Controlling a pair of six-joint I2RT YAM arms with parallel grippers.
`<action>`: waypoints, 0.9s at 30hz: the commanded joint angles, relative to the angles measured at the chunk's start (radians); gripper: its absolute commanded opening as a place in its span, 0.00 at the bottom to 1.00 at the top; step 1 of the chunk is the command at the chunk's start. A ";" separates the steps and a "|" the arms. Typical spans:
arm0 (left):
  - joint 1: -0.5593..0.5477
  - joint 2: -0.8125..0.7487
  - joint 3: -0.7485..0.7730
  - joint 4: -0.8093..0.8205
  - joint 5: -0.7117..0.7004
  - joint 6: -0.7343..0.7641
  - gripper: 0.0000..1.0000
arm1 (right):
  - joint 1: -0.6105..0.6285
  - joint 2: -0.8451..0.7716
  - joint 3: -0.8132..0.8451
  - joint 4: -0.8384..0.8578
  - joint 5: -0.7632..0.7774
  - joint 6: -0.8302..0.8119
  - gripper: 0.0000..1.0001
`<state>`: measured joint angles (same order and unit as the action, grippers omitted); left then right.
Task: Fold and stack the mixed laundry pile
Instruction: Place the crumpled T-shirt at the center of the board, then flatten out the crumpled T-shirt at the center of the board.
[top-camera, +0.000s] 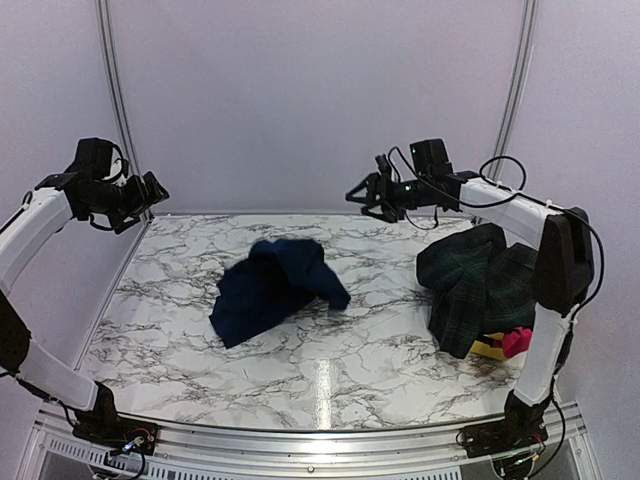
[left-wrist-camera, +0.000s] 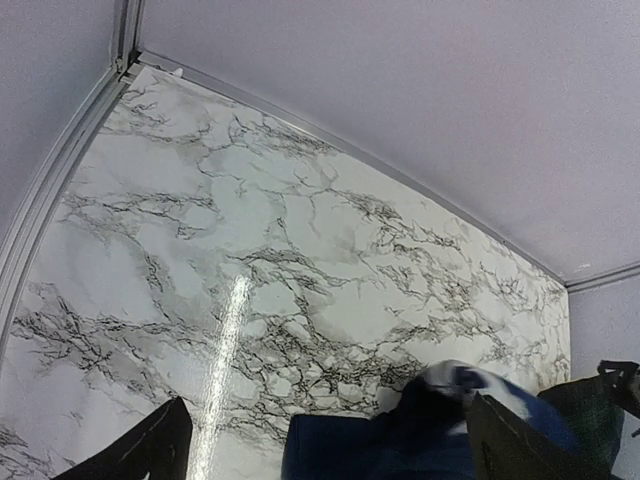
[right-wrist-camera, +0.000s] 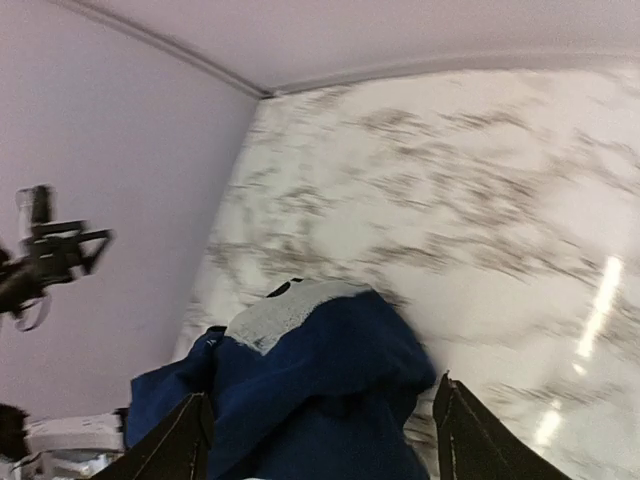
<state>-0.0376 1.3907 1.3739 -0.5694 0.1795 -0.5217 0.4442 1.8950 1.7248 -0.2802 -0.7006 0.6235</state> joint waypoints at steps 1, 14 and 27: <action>-0.031 -0.043 -0.071 0.013 0.057 0.088 0.99 | -0.049 -0.039 -0.062 -0.350 0.288 -0.271 0.73; -0.313 -0.020 -0.343 0.008 0.044 0.082 0.92 | 0.295 0.081 0.055 -0.445 0.315 -0.554 0.69; -0.320 -0.008 -0.531 0.128 0.162 -0.081 0.75 | 0.509 0.389 0.298 -0.480 0.466 -0.621 0.67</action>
<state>-0.3546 1.3743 0.8909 -0.5125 0.2802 -0.5518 0.9455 2.2436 1.9598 -0.7288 -0.3290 0.0273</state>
